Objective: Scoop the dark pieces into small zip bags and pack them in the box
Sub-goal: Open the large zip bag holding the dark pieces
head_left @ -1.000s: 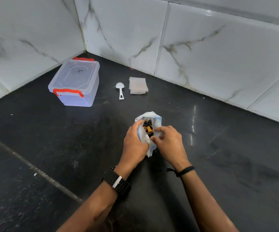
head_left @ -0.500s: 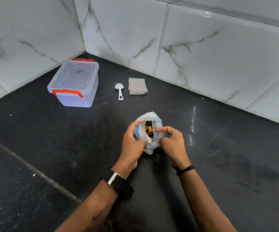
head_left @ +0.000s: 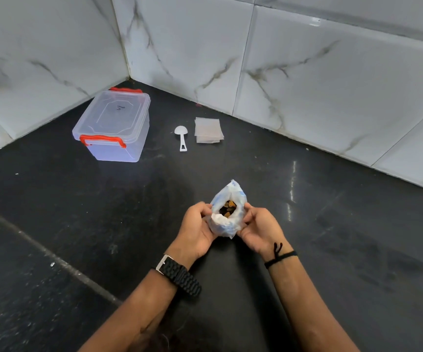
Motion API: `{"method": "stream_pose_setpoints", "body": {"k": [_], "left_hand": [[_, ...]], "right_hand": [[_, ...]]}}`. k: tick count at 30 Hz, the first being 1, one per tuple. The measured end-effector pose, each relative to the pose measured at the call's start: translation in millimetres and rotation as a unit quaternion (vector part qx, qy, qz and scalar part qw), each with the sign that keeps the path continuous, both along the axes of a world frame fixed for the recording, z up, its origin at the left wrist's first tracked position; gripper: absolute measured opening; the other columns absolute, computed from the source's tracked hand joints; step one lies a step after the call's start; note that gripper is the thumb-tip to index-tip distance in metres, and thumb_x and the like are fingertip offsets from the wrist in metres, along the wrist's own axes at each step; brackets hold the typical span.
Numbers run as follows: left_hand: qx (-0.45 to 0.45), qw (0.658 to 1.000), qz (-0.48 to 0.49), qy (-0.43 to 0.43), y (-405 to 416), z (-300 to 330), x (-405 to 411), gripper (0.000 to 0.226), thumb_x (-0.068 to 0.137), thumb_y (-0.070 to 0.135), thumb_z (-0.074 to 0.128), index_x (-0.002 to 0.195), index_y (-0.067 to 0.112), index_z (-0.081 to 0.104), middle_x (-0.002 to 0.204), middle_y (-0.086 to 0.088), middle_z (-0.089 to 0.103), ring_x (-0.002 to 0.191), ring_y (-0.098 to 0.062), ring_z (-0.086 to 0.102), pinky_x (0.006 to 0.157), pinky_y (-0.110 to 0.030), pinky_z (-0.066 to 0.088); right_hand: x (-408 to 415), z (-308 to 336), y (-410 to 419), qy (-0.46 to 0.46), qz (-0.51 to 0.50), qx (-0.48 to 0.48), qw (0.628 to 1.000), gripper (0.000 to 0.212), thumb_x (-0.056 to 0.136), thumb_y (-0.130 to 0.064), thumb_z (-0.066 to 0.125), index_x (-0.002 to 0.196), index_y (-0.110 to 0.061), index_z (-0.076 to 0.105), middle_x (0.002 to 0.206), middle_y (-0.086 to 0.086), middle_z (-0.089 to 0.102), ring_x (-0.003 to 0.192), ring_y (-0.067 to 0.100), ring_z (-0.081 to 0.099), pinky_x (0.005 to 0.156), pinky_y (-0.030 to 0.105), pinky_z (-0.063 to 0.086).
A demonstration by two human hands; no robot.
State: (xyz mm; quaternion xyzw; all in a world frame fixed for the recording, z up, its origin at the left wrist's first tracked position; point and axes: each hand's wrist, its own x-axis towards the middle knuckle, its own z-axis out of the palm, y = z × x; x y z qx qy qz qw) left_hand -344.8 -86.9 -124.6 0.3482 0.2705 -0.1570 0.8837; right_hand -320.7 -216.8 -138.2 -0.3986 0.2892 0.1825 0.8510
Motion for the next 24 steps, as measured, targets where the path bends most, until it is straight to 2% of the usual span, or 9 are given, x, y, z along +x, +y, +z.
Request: {"method": "stream_pose_setpoints", "body": {"k": [2,4,7,9,11,15,18,22,24], "left_hand": [[0.072,0.997,0.000,-0.035,-3.7,-4.9,1.1,0.009,0.092,0.013,0.044,0.098,0.007,0.047,0.085,-0.006,0.056,0.071,-0.021,0.062,0.059,-0.034,0.054],[0.153,0.987,0.010,-0.055,-7.4,-10.4,3.4,0.021,0.098,0.026,0.049,0.112,0.010,0.044,0.095,-0.001,0.056,0.082,-0.018,0.061,0.069,-0.037,0.054],[0.281,0.955,-0.017,-0.089,-8.2,-12.6,6.5,0.027,0.099,0.036,0.046,0.098,0.010,0.054,0.085,-0.004,0.059,0.078,-0.019,0.057,0.070,-0.035,0.049],[0.315,0.943,-0.018,-0.109,-7.7,-14.8,8.1,0.031,0.099,0.035,0.046,0.086,0.009,0.057,0.075,-0.006,0.055,0.073,-0.021,0.052,0.068,-0.034,0.044],[0.318,0.942,-0.014,-0.103,-7.5,-13.3,9.9,0.034,0.100,0.032,0.046,0.086,0.005,0.060,0.073,-0.008,0.055,0.069,-0.020,0.051,0.065,-0.033,0.044],[0.242,0.967,-0.023,-0.070,-0.7,-11.7,15.5,0.038,0.101,0.029,0.043,0.099,-0.001,0.066,0.092,-0.017,0.068,0.080,-0.023,0.065,0.075,-0.033,0.055],[0.182,0.981,-0.035,-0.052,9.8,-9.8,17.9,0.041,0.101,0.031,0.042,0.102,-0.003,0.065,0.089,-0.016,0.072,0.075,-0.021,0.070,0.065,-0.029,0.058],[0.078,0.996,-0.050,-0.014,18.1,-9.8,19.9,0.040,0.100,0.031,0.046,0.107,-0.004,0.064,0.089,-0.019,0.070,0.074,-0.025,0.070,0.065,-0.033,0.057],[0.085,0.994,-0.069,-0.021,18.8,-10.8,18.4,0.041,0.099,0.034,0.048,0.105,-0.003,0.065,0.087,-0.019,0.071,0.074,-0.026,0.071,0.066,-0.033,0.059]], "right_hand": [[-0.2,2.9,3.8,-0.051,0.013,-0.065,0.996,0.015,0.076,0.004,0.040,0.076,-0.007,0.050,0.087,0.015,0.050,0.084,0.030,0.054,0.080,0.042,0.049],[-0.1,6.7,6.1,-0.107,0.038,-0.182,0.977,0.008,0.082,-0.010,0.056,0.078,-0.011,0.049,0.081,0.009,0.050,0.074,0.023,0.053,0.069,0.039,0.048],[-2.1,6.3,8.8,-0.156,0.039,-0.325,0.932,0.020,0.091,-0.024,0.060,0.104,-0.013,0.050,0.093,0.006,0.064,0.084,0.023,0.065,0.078,0.041,0.054],[-3.3,1.1,10.9,-0.186,0.036,-0.377,0.907,0.015,0.094,-0.026,0.056,0.101,-0.013,0.056,0.092,0.009,0.068,0.084,0.025,0.066,0.080,0.045,0.055],[-3.0,-5.2,12.7,-0.199,0.034,-0.402,0.893,0.022,0.095,-0.027,0.054,0.088,-0.007,0.061,0.084,0.012,0.067,0.076,0.025,0.062,0.078,0.049,0.052],[1.8,-11.5,13.1,-0.218,0.044,-0.413,0.883,0.041,0.094,-0.031,0.053,0.071,0.004,0.055,0.067,0.010,0.055,0.064,0.022,0.050,0.065,0.050,0.048],[3.9,-8.4,11.2,-0.239,0.080,-0.390,0.885,0.054,0.090,-0.042,0.053,0.074,0.010,0.053,0.066,0.013,0.054,0.062,0.023,0.048,0.061,0.045,0.044],[7.6,-2.7,13.5,-0.146,0.076,-0.250,0.954,0.050,0.098,-0.034,0.048,0.090,0.013,0.063,0.080,0.021,0.064,0.072,0.029,0.061,0.069,0.038,0.051],[6.8,-3.8,11.6,-0.085,0.071,-0.178,0.978,0.043,0.098,-0.031,0.048,0.097,0.008,0.065,0.089,0.022,0.069,0.080,0.030,0.067,0.076,0.039,0.055]]}}
